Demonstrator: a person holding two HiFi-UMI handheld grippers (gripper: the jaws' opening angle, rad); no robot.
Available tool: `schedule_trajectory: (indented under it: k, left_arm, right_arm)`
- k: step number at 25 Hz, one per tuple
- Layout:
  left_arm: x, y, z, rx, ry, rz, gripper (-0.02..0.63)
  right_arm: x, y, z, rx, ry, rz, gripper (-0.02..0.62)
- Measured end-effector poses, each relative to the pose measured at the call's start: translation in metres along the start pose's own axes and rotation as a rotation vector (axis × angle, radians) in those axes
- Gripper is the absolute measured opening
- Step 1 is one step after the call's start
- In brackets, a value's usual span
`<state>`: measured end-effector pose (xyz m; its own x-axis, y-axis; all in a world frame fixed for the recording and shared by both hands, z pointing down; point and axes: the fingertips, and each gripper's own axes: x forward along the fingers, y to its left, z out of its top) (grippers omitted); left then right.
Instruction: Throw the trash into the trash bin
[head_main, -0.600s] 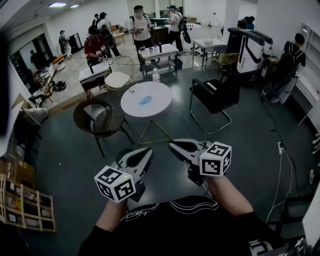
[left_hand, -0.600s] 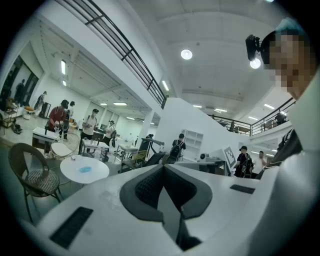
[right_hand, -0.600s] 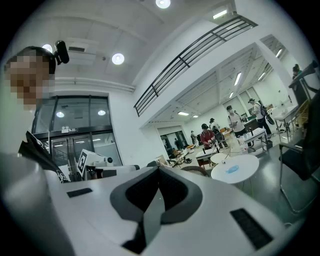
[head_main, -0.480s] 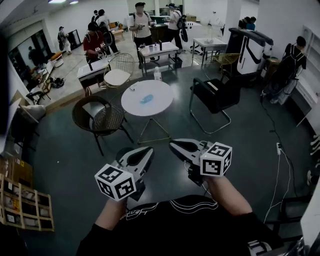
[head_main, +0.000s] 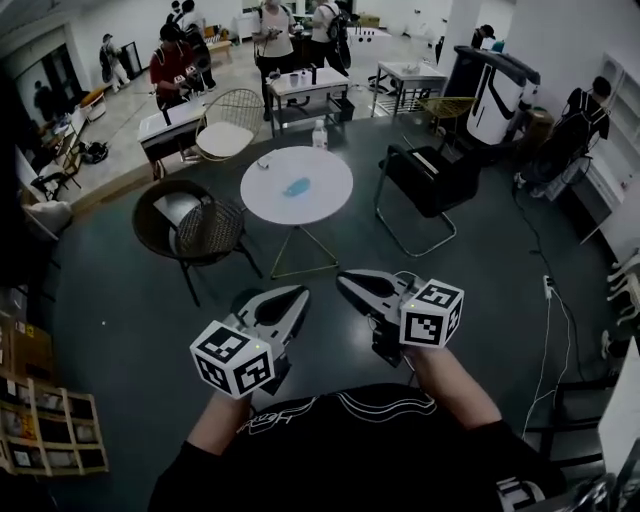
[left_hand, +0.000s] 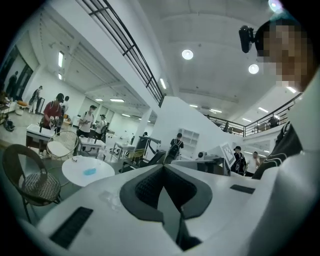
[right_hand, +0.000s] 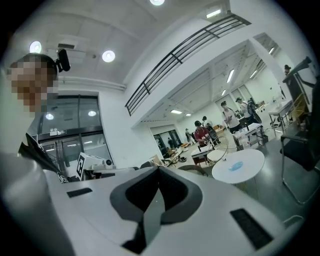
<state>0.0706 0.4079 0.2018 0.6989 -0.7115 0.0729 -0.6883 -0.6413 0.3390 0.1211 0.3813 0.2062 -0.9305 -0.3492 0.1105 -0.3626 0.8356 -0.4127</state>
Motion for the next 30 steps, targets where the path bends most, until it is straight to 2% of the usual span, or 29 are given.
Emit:
schedule_trajectory:
  k: [8, 12, 15, 20, 25, 30]
  left_arm:
    - [-0.016, 0.042, -0.005, -0.031, -0.007, -0.034, 0.006]
    - [0.000, 0.064, -0.018, -0.107, 0.010, -0.043, 0.006]
    - [0.031, 0.085, -0.024, -0.137, 0.035, -0.028, 0.006]
    - [0.103, 0.117, -0.023, -0.118, 0.089, -0.003, 0.008]
    - [0.187, 0.160, -0.025, -0.132, 0.123, 0.037, 0.008]
    - [0.277, 0.171, -0.025, -0.097, 0.168, 0.044, 0.008]
  right_arm:
    - [0.046, -0.003, -0.019, 0.028, 0.007, 0.011, 0.034]
    - [0.054, -0.026, -0.026, 0.064, 0.010, 0.015, 0.034]
    - [0.056, -0.066, -0.023, 0.101, 0.016, 0.003, 0.034]
    - [0.059, -0.148, -0.011, 0.182, 0.018, 0.001, 0.034]
    - [0.061, -0.230, 0.000, 0.166, 0.078, 0.002, 0.034]
    - [0.048, -0.310, 0.021, 0.197, 0.106, -0.002, 0.035]
